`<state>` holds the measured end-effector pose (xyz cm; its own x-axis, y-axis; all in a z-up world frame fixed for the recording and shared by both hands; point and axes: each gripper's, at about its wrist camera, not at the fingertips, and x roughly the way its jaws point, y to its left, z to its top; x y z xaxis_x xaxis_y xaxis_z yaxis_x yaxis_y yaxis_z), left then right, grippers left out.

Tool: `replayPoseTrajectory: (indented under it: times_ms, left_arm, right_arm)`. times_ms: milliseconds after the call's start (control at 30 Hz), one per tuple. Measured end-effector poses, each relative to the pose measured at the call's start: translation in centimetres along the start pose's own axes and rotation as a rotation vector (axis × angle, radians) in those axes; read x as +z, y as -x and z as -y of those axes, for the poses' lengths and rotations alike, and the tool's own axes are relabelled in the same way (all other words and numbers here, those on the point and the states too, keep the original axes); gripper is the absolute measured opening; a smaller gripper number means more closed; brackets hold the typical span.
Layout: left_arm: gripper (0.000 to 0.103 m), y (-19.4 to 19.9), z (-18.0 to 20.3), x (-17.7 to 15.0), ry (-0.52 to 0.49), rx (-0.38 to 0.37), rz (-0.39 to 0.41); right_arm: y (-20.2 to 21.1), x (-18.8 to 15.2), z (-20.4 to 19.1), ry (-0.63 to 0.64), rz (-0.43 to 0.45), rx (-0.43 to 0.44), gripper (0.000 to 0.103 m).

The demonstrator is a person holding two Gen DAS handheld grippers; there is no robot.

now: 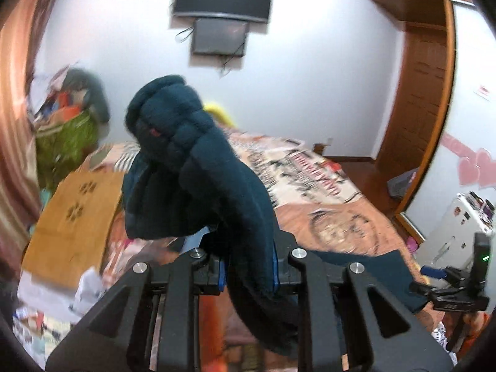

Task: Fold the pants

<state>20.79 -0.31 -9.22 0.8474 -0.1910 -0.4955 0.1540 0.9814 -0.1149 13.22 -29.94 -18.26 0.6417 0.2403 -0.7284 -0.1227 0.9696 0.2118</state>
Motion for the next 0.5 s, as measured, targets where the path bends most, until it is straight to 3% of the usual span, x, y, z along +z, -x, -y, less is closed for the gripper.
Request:
replayPoseTrajectory:
  times_ms: [200,333,500]
  left_arm:
    - [0.02,-1.2,6.2,2.1,-0.087,-0.083,0.02]
    - [0.019,-2.1,9.5,2.3,-0.128,-0.128,0.011]
    - [0.018,-4.0,13.6,2.3,-0.152,-0.188,-0.03]
  right_arm:
    - [-0.5,-2.6,4.9,-0.089,-0.062,-0.084,0.071]
    - [-2.4,-4.6,6.3,-0.125,-0.135,-0.061,0.071]
    - [-2.5,-5.0,6.6,-0.141,-0.108,-0.035,0.072]
